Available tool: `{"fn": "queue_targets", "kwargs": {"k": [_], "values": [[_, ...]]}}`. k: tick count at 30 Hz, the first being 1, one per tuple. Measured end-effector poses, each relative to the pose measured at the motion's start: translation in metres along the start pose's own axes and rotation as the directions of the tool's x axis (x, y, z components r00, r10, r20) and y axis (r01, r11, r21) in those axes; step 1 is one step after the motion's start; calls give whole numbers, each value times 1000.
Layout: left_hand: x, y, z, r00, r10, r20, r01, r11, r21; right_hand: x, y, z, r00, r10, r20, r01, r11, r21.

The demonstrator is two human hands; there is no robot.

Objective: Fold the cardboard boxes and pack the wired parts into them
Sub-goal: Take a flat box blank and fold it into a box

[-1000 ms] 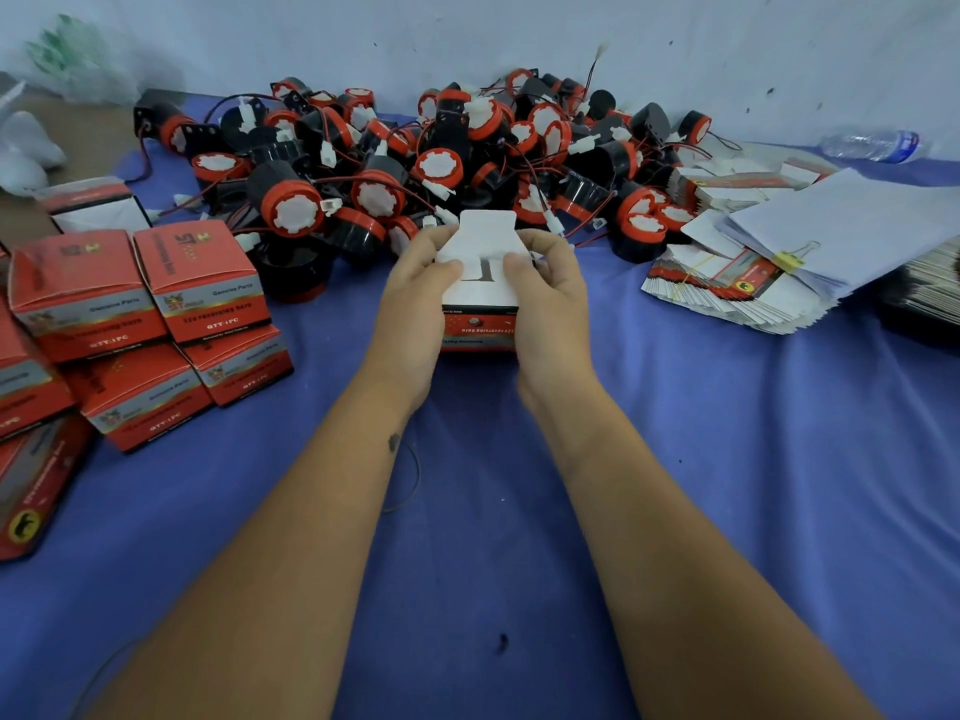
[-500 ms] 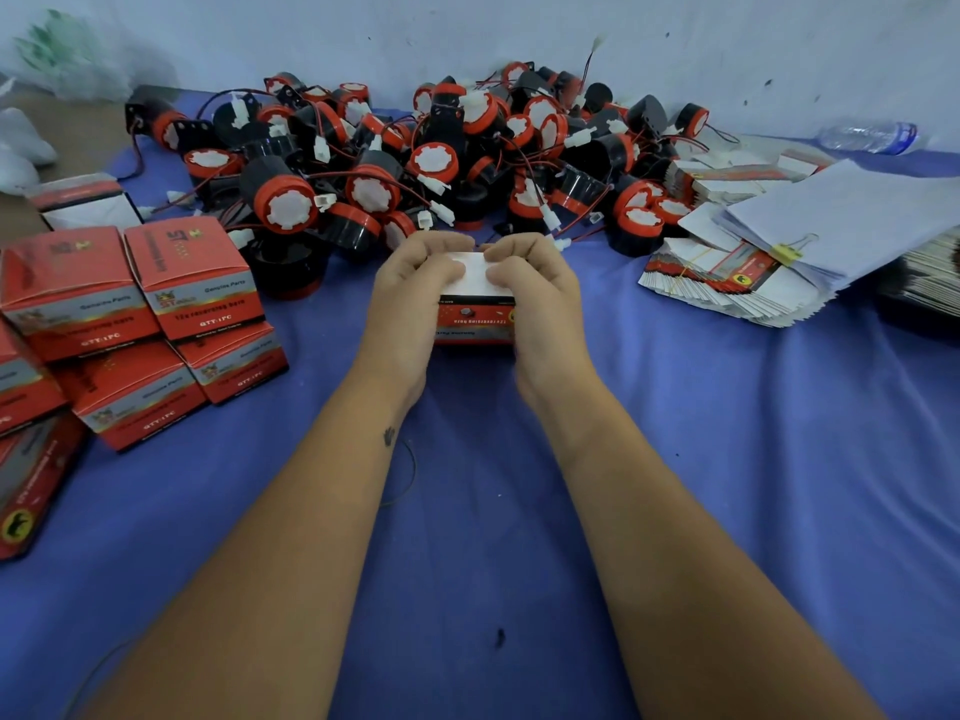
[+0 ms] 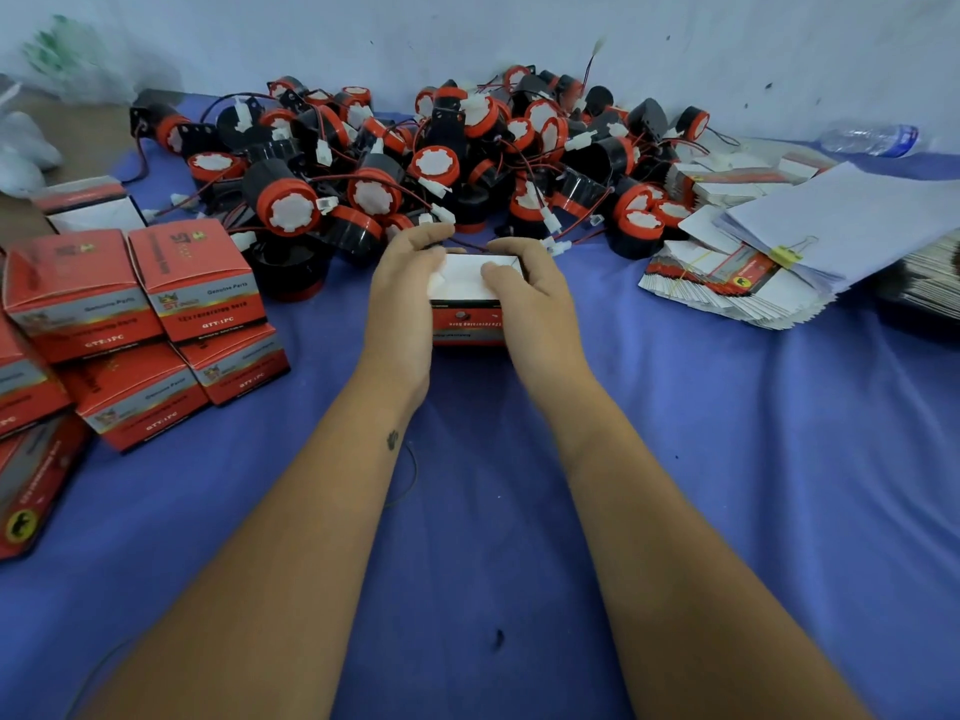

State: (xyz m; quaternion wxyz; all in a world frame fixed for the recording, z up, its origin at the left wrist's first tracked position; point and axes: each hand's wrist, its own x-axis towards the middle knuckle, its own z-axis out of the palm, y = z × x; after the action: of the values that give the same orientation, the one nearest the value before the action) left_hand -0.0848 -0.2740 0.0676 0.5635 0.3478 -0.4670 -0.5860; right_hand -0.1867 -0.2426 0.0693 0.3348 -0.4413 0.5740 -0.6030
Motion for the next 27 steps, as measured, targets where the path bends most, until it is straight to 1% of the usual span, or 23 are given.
{"fn": "queue_targets", "kwargs": {"k": [2, 4, 5, 6, 7, 8, 9, 10, 12, 13, 16, 17, 18, 19, 20, 21, 22, 23, 25, 27], "values": [[2, 0, -2, 996, -85, -14, 84, 993, -79, -1, 1, 1, 1000, -3, 4, 4, 999, -40], [4, -1, -4, 996, -90, -22, 90, 995, -31, -2, 0, 2, 1000, -17, -15, 15, 995, -97], [4, -1, -5, 997, -74, -21, 74, 997, 1, -3, -1, 2, 998, -50, -39, 42, 984, -176], [4, -1, -6, 999, -50, -14, 50, 998, 24, -3, -2, 1, 992, -109, -61, 86, 951, -297], [4, -1, -6, 1000, -18, 2, 18, 999, 30, -4, -2, 0, 981, -178, -73, 131, 895, -428], [3, 0, -7, 1000, 19, 24, -19, 1000, 18, -6, -3, -1, 971, -225, -80, 152, 841, -518], [3, 2, -8, 997, 56, 43, -57, 998, 7, -8, -4, -2, 967, -239, -85, 156, 826, -542], [3, 3, -9, 994, 93, 51, -94, 996, 5, -10, -5, -2, 971, -225, -85, 154, 851, -503], [2, 5, -11, 984, 175, 40, -178, 982, 68, -13, -10, -2, 986, -141, -83, 109, 944, -312], [2, 6, -11, 972, 234, 39, -237, 965, 110, -13, -12, -2, 992, -94, -81, 74, 972, -221], [2, 3, -10, 919, 380, 109, -395, 879, 266, -9, -13, -1, 992, -41, -120, 42, 999, 5], [2, 0, -9, 913, 389, 124, -408, 854, 324, -7, -12, -2, 990, -28, -142, 42, 994, 98], [4, -1, -8, 931, 347, 111, -364, 868, 337, -4, -11, -3, 989, -8, -150, 38, 979, 201], [4, -2, -7, 960, 264, 96, -281, 913, 296, -2, -9, -4, 989, 7, -145, 35, 958, 284], [5, -3, -7, 981, 165, 105, -185, 956, 227, 0, -7, -6, 992, 9, -128, 34, 945, 327], [7, -5, -9, 989, 81, 128, -103, 979, 175, 0, -5, -7, 995, 0, -104, 34, 946, 324], [9, -6, -12, 989, 31, 146, -55, 985, 162, 0, -4, -7, 997, -13, -71, 34, 954, 297], [11, -8, -14, 987, 14, 159, -44, 982, 183, 0, -2, -7, 999, -25, -35, 33, 966, 258], [13, -10, -19, 988, 50, 143, -85, 965, 250, 0, 2, -6, 999, -46, 20, 42, 984, 172], [16, -13, -22, 991, 119, 65, -133, 947, 291, 0, 7, -4, 998, -39, 45, 34, 995, 97]]}}
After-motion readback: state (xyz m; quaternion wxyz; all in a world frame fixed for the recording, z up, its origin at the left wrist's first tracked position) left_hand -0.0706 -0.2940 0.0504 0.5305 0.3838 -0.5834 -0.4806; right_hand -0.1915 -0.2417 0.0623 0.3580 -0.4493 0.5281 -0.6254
